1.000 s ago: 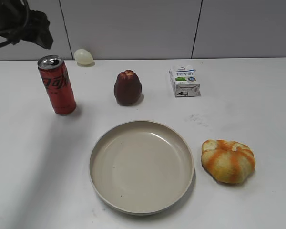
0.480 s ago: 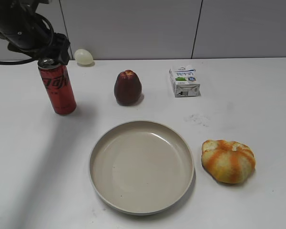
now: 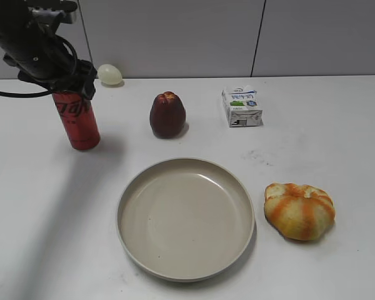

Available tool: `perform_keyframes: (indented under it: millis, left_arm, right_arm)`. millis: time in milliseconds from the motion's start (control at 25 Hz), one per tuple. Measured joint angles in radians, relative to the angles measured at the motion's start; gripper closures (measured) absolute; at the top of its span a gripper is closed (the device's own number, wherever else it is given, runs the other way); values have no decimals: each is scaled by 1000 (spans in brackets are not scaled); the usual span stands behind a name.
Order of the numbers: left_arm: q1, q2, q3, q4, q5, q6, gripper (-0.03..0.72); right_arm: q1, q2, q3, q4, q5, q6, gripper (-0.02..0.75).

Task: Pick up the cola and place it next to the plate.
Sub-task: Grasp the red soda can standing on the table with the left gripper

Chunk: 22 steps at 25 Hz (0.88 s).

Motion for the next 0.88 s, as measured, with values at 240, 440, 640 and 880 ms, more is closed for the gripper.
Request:
perform_keyframes:
  millis: [240,440,640,880]
  left_arm:
    - [0,6,0,0,1,0,127]
    - [0,6,0,0,2,0,174]
    - [-12,-28,0,3,15,0,174]
    - [-113,-108,-1,12,18,0,174]
  right_arm:
    - [0,0,0,0,0,0,206]
    - [0,0,0,0,0,0,206]
    - [0,0,0,0,0,0,206]
    - [0,0,0,0,0,0,206]
